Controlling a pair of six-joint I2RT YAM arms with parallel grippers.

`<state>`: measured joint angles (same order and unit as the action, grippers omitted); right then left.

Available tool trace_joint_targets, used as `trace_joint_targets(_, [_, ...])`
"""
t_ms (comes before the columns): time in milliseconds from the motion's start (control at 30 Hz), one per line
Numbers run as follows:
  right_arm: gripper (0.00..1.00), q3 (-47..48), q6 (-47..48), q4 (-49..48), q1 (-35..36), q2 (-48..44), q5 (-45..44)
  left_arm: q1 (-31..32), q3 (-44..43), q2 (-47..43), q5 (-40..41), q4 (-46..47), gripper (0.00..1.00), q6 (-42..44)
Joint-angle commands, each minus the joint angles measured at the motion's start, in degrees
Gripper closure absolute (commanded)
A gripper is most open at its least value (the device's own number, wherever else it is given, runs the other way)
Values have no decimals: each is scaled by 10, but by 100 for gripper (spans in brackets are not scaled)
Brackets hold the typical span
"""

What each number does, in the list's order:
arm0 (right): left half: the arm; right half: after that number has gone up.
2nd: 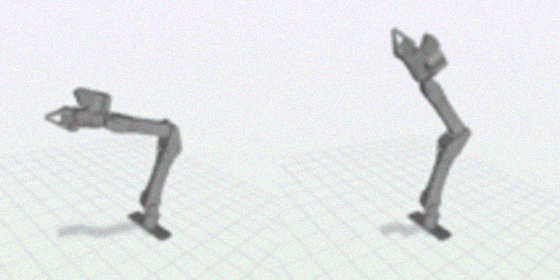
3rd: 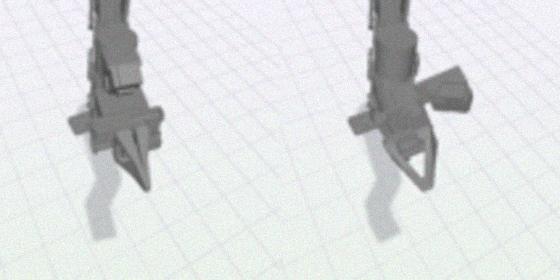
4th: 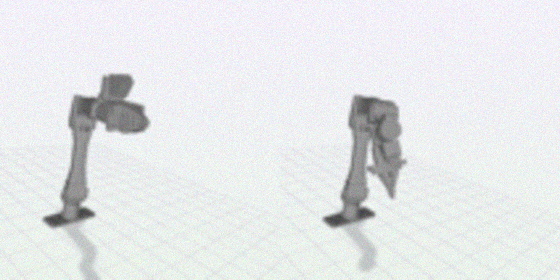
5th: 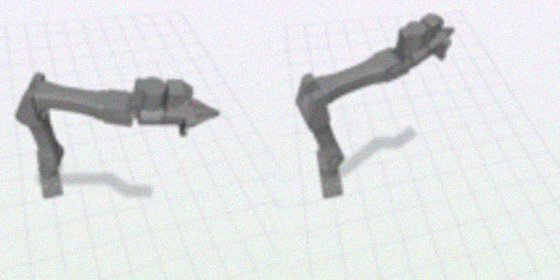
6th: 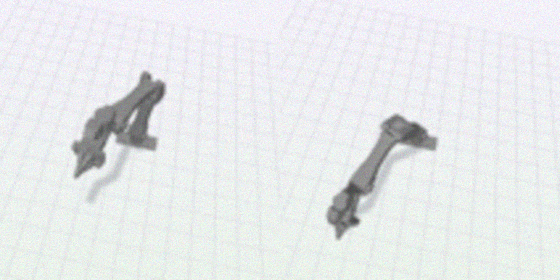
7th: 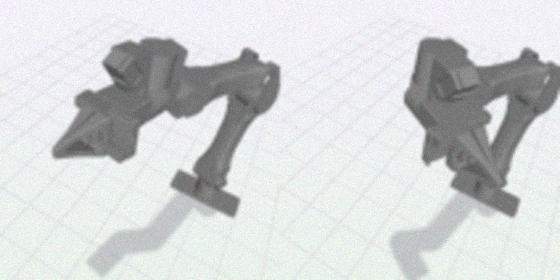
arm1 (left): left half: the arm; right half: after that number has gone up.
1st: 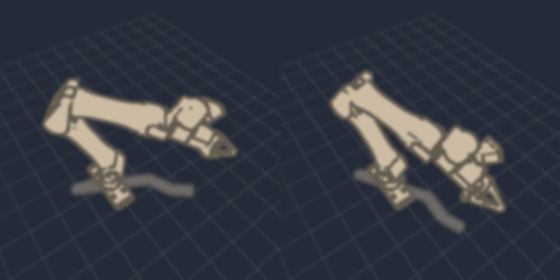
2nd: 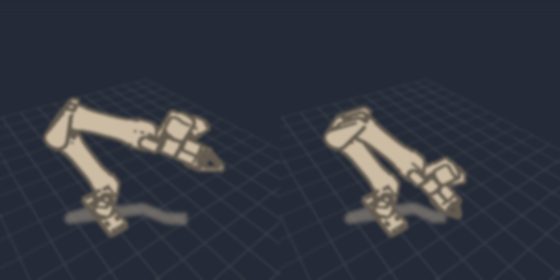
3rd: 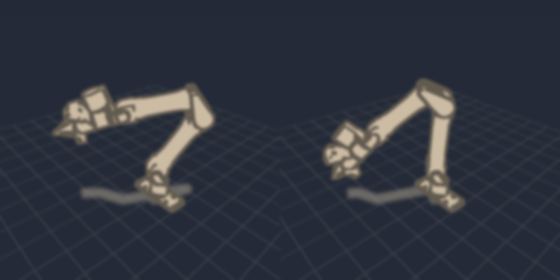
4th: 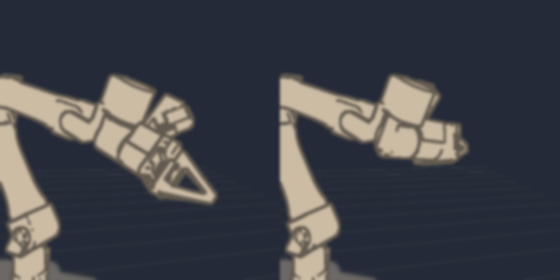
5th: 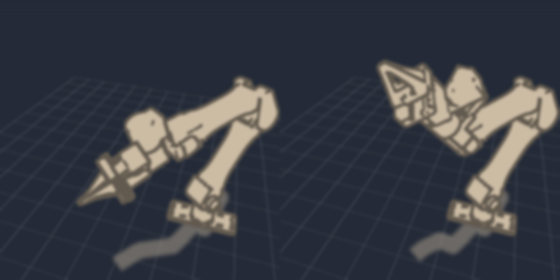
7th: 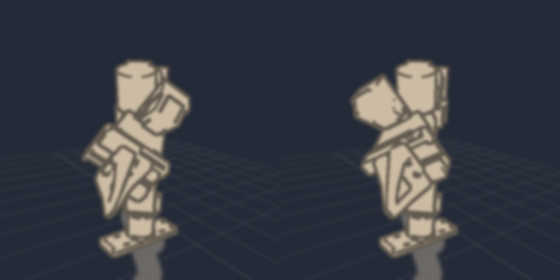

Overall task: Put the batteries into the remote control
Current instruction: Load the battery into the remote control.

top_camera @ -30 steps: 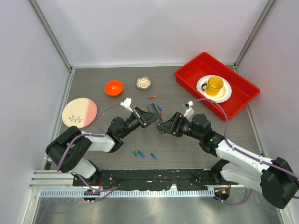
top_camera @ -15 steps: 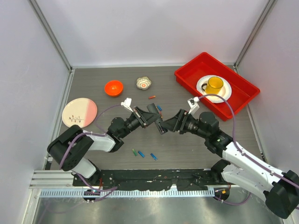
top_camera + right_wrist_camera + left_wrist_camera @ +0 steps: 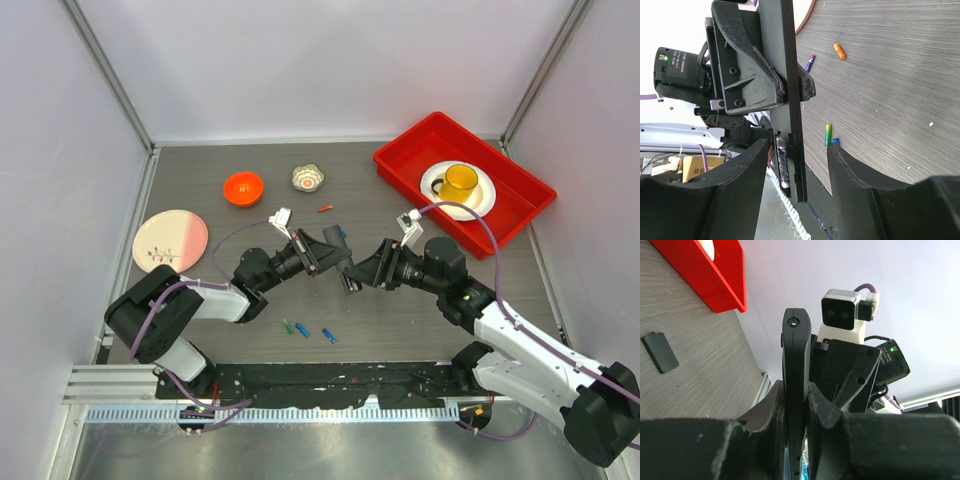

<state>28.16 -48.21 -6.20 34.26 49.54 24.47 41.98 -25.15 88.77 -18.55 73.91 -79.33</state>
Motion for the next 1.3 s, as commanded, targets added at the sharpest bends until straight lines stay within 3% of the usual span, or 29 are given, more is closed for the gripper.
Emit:
trace_joint_targets(0, [45, 1, 10, -15, -5, -7, 15, -3, -17, 1, -15, 147, 100, -3])
trace_joint_targets(567, [55, -28, 2, -30, -12, -1, 17, -3, -18, -11, -5, 147, 100, 1])
trace_joint_targets(1267, [57, -29, -5, -44, -6, 34, 21, 12, -25, -6, 44, 147, 100, 15])
